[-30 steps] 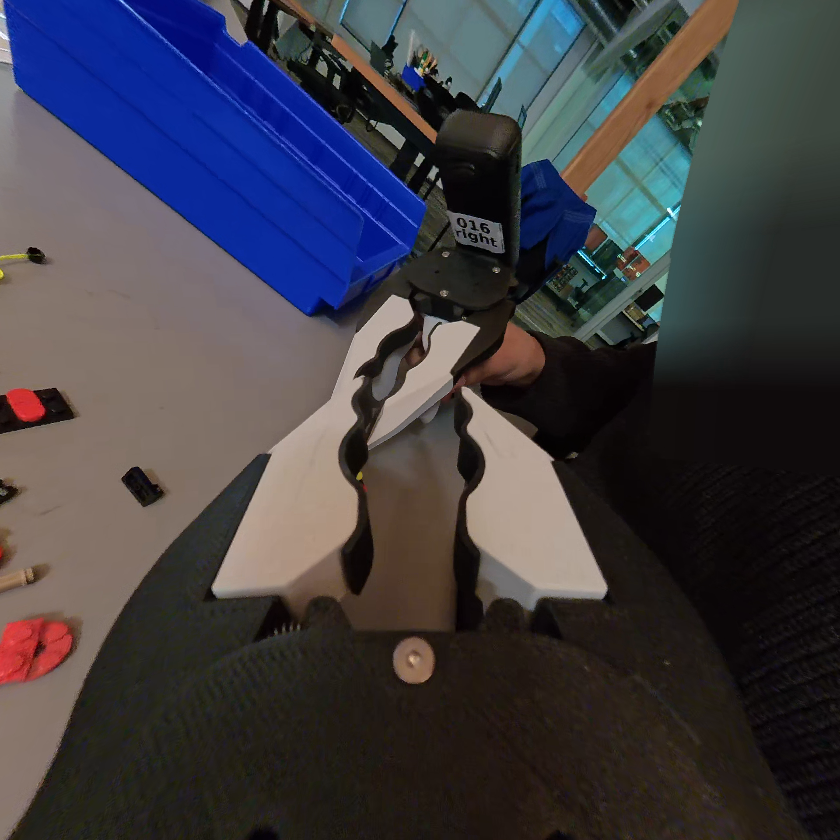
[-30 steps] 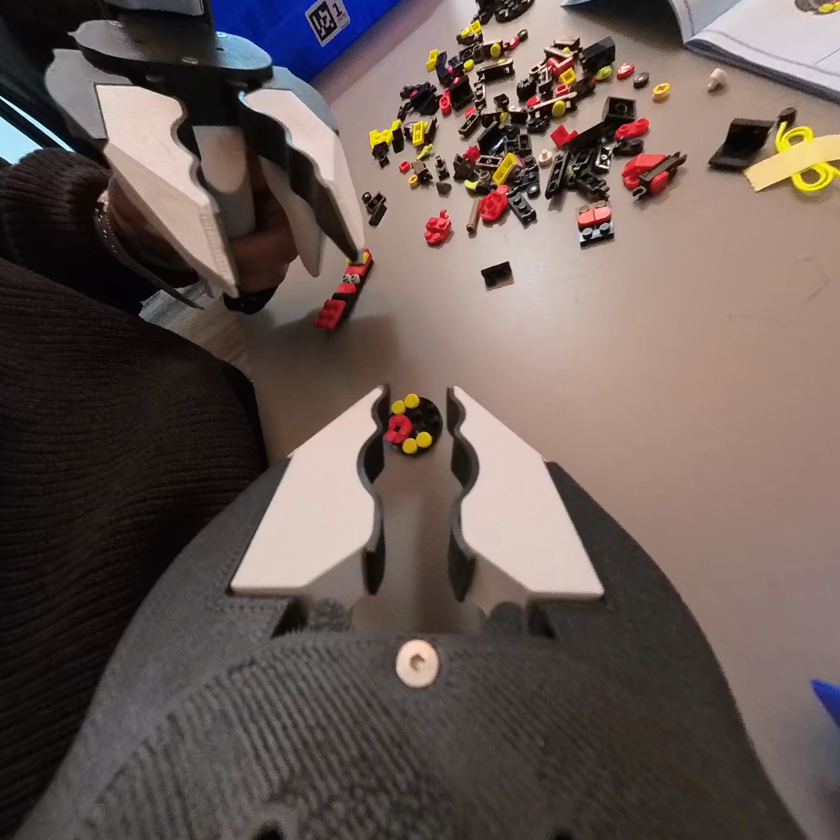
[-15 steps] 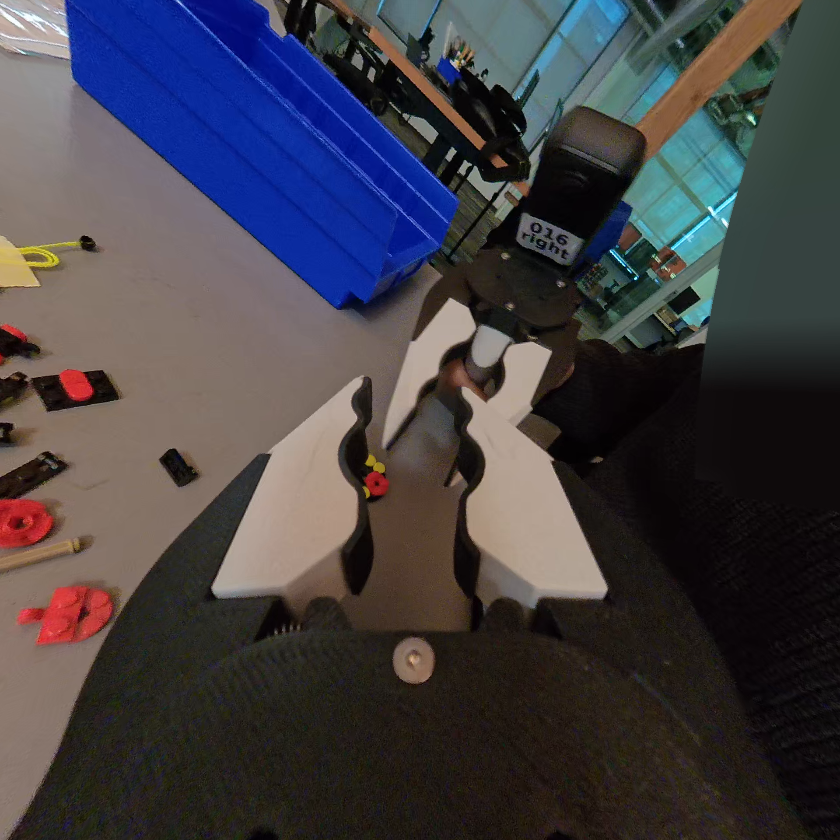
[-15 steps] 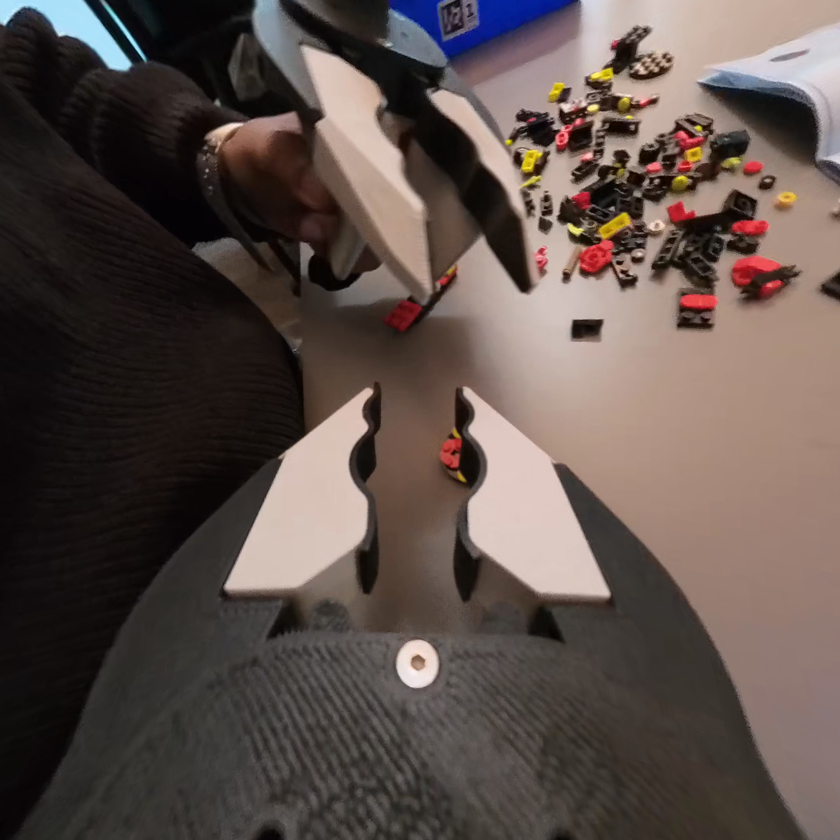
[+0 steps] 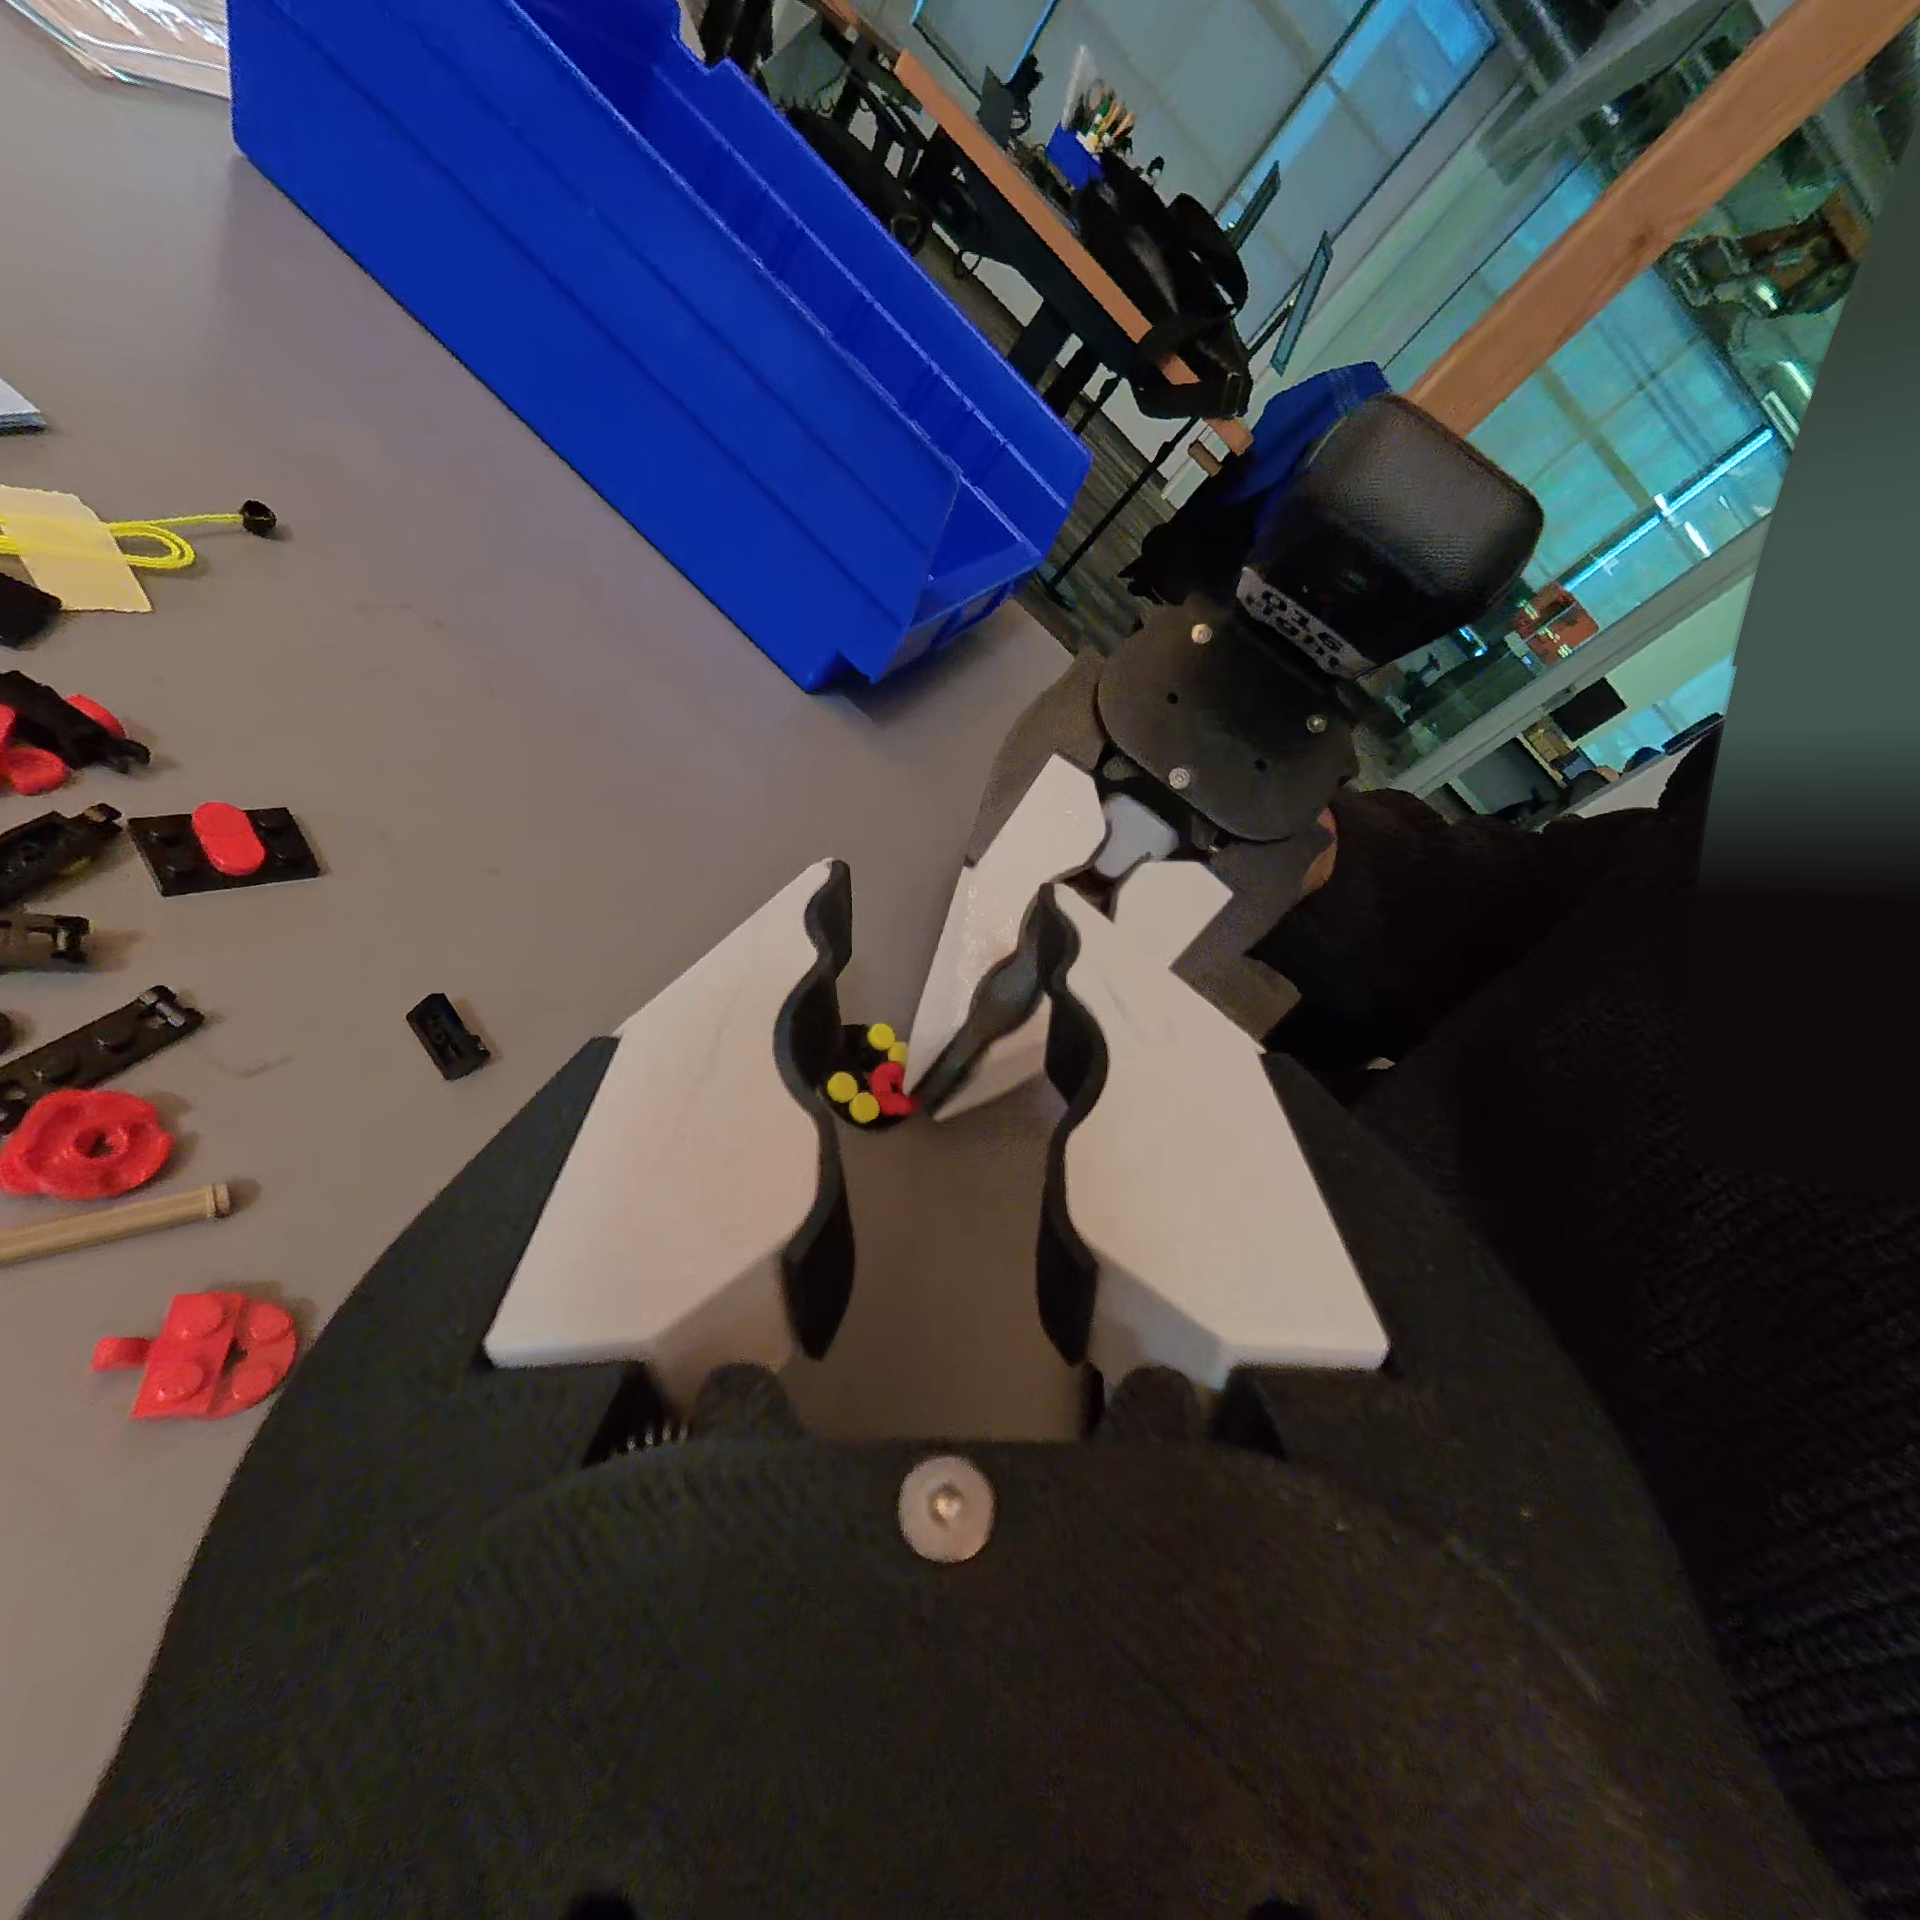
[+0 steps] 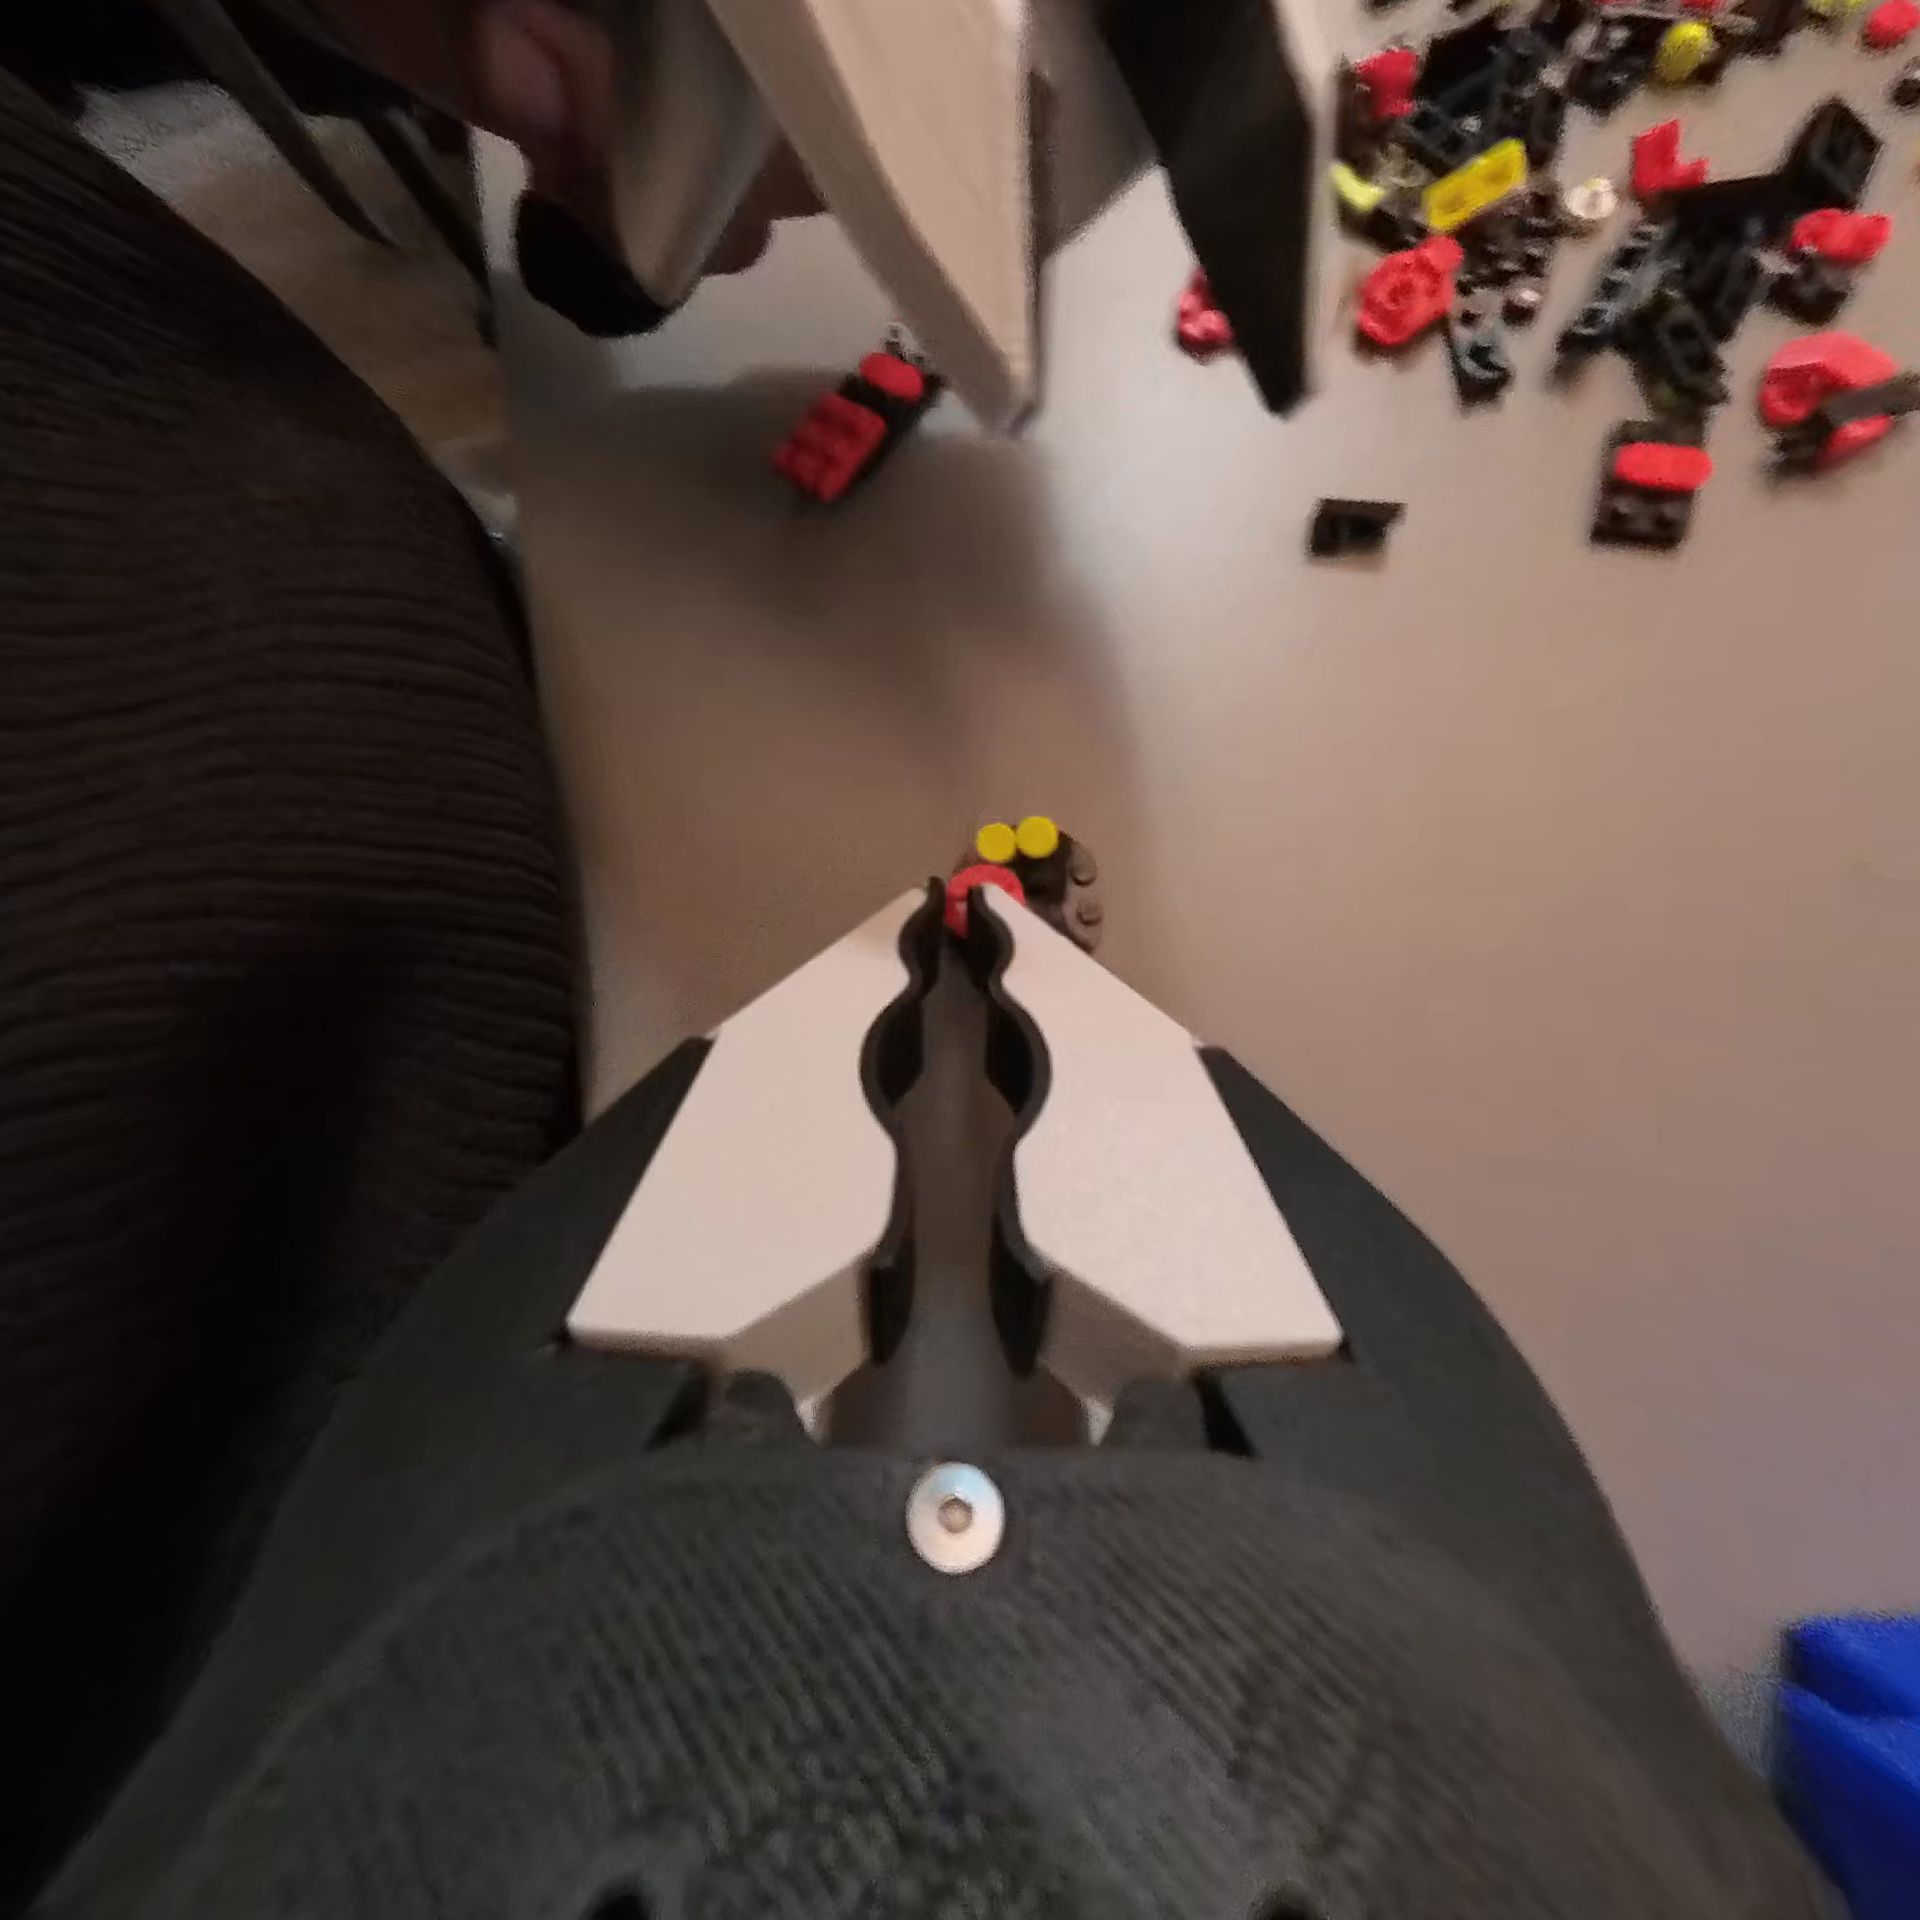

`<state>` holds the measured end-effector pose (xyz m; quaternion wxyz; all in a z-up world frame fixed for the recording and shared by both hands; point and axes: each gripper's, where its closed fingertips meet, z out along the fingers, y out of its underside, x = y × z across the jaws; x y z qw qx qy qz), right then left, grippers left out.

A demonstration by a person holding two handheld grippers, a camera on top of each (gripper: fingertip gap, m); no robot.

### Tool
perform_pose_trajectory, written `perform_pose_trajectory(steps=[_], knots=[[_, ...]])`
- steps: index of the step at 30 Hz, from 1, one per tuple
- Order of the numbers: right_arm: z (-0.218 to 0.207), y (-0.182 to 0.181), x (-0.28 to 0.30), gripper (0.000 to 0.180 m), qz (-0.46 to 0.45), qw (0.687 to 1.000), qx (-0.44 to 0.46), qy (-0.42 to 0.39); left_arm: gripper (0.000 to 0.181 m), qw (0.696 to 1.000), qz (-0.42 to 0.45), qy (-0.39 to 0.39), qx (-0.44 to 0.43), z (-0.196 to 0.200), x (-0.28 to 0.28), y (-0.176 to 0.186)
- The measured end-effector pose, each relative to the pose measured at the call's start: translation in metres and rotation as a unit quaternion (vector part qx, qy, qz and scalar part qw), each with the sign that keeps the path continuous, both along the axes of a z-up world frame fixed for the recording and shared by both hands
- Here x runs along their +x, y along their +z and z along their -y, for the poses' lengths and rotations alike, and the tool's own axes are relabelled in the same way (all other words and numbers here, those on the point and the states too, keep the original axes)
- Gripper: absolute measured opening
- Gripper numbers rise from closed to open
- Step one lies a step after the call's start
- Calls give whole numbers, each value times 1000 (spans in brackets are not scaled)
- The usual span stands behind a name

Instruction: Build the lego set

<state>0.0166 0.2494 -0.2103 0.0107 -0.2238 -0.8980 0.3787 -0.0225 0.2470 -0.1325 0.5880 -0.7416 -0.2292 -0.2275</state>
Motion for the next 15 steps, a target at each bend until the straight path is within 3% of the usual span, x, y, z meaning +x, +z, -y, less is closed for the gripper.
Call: perform_pose_trajectory(steps=[6,15], knots=[[-23,8,-25,10,-41,997,10,-70,33,1000,1,3,-9,0,-1,-3],[-16,9,-21,12,-35,997,0,-64,33,1000,10,4,-23,0,-2,-9]])
